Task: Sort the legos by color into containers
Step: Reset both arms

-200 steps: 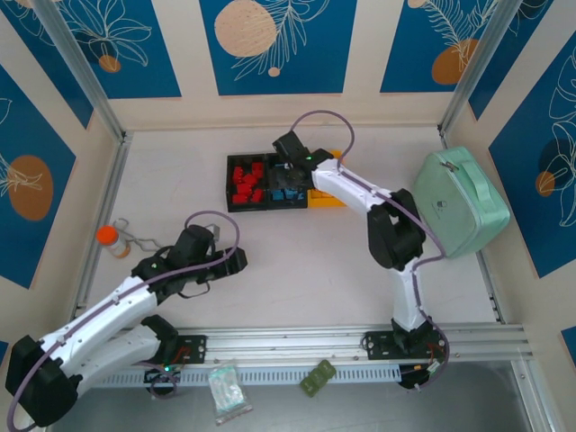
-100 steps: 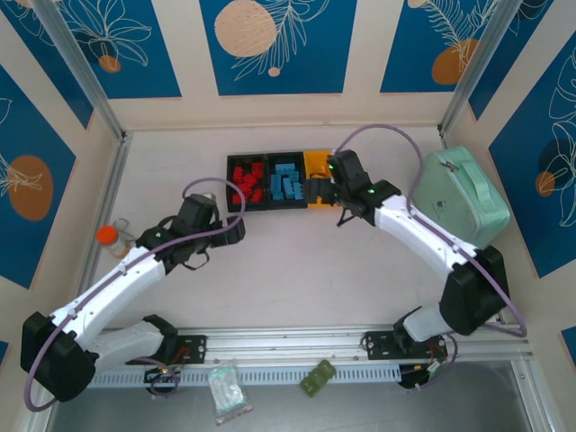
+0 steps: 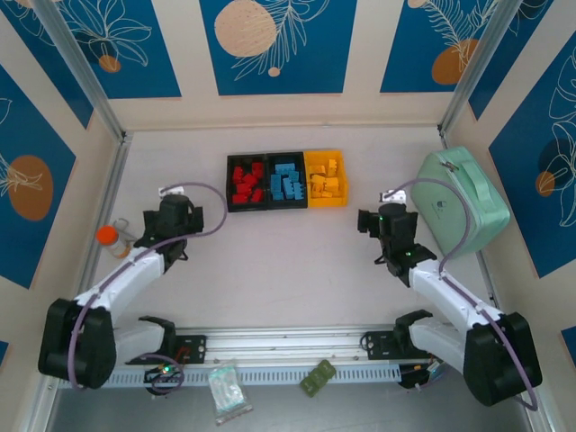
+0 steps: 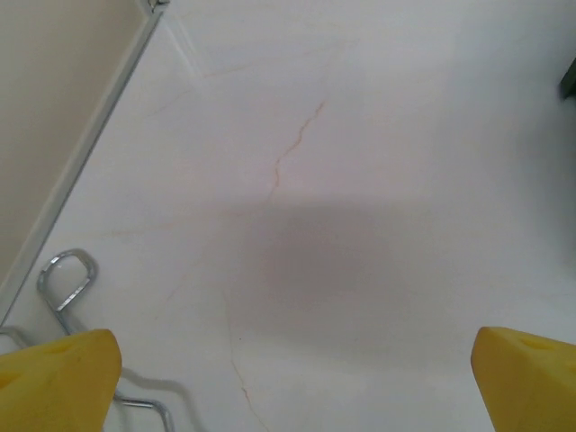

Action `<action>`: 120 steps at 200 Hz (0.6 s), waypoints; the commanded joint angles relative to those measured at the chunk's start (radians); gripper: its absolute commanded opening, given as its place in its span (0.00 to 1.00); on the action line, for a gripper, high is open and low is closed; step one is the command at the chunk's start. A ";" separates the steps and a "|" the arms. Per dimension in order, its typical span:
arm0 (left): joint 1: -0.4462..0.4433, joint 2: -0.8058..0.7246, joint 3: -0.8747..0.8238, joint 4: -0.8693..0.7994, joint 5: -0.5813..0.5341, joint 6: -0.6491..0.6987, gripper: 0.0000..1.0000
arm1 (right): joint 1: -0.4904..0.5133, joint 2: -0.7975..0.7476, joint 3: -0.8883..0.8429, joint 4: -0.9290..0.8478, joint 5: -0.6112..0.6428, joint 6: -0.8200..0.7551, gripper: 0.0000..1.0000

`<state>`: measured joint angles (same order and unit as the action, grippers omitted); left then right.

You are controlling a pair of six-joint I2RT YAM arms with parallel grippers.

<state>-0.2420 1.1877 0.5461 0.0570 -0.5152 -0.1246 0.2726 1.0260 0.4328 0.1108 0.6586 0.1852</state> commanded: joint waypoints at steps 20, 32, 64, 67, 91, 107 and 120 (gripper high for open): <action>0.016 0.226 -0.140 0.685 -0.064 0.146 0.99 | -0.110 0.145 -0.170 0.575 -0.059 -0.090 0.99; 0.014 0.259 -0.116 0.693 -0.053 0.180 0.99 | -0.126 0.182 -0.166 0.626 -0.096 -0.104 0.99; 0.052 0.323 -0.131 0.779 0.051 0.178 0.99 | -0.274 0.400 -0.152 0.855 -0.377 0.007 0.99; 0.059 0.329 -0.144 0.818 0.065 0.180 0.99 | -0.280 0.435 -0.147 0.892 -0.417 0.001 0.99; 0.093 0.365 -0.229 0.975 0.224 0.180 0.99 | -0.237 0.482 -0.043 0.721 -0.527 -0.113 0.99; 0.091 0.372 -0.210 0.948 0.205 0.181 0.99 | -0.222 0.498 -0.055 0.780 -0.446 -0.102 0.99; 0.106 0.400 -0.201 0.984 0.218 0.179 0.99 | -0.209 0.505 -0.046 0.775 -0.310 -0.062 0.99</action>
<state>-0.1574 1.5669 0.3386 0.9226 -0.3756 0.0544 0.0475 1.5326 0.3614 0.8295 0.2543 0.1154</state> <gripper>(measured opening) 0.993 0.990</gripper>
